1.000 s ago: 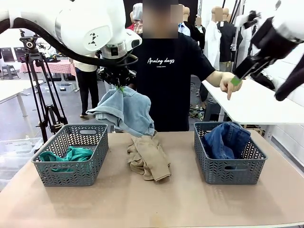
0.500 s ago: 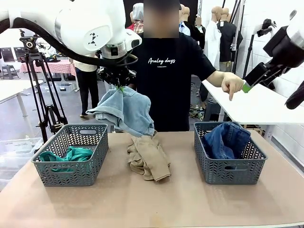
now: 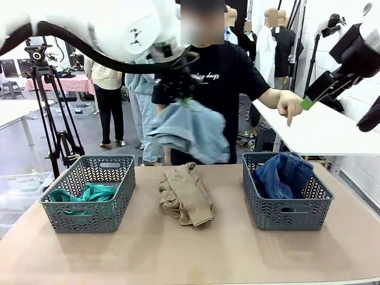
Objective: Sort the tops and bottoms.
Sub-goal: Sort the clothes according to human instructions.
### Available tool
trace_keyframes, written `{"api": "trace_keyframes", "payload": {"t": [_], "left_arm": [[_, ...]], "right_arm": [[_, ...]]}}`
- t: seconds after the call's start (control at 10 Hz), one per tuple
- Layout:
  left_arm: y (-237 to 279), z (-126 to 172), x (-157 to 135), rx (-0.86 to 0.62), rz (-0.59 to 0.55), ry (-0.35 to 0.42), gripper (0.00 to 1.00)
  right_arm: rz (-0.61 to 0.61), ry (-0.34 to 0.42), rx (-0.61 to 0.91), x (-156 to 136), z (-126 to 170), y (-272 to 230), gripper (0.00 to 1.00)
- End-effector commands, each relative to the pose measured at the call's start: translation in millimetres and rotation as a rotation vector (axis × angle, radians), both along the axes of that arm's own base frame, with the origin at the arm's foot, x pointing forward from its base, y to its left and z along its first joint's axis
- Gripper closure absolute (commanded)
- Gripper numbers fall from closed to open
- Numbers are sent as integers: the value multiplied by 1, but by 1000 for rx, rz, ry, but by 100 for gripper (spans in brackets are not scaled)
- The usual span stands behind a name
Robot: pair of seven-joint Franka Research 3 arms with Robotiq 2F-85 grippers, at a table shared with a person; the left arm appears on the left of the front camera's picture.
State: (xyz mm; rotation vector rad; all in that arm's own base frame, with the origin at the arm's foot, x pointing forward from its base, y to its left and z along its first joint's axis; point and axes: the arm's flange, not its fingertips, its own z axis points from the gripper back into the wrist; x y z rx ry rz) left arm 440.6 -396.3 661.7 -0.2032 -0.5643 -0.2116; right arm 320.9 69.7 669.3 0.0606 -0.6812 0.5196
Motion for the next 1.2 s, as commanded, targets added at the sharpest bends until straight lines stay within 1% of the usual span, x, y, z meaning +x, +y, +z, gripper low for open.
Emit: {"api": "trace_keyframes", "payload": {"t": [0.0, 0.2, 0.3, 0.4, 0.7, 0.8, 0.9, 1.1], "left_arm": [[-28, -4, 4, -64, -97, 64, 100], [-53, -6, -2, -115, -130, 102, 100], [-42, 5, -5, -59, -89, 82, 100], [-58, -17, -11, -88, -101, 87, 100], [-58, -17, -11, -88, -101, 87, 100], [-60, -20, -9, -78, -100, 102, 100], [-78, -25, -5, -96, -158, 85, 100], [-114, -37, 27, -201, -170, 130, 100]], "right_arm": [[-6, 4, -12, 0, -1, 1, 0], [-6, 4, -12, 0, -1, 1, 0], [-6, 4, -12, 0, -1, 1, 0], [-6, 4, -12, 0, -1, 1, 0], [-6, 4, -12, 0, -1, 1, 0], [-6, 4, -12, 0, -1, 1, 0], [-6, 4, -12, 0, -1, 1, 0], [-6, 4, -12, 0, -1, 1, 0]]}}
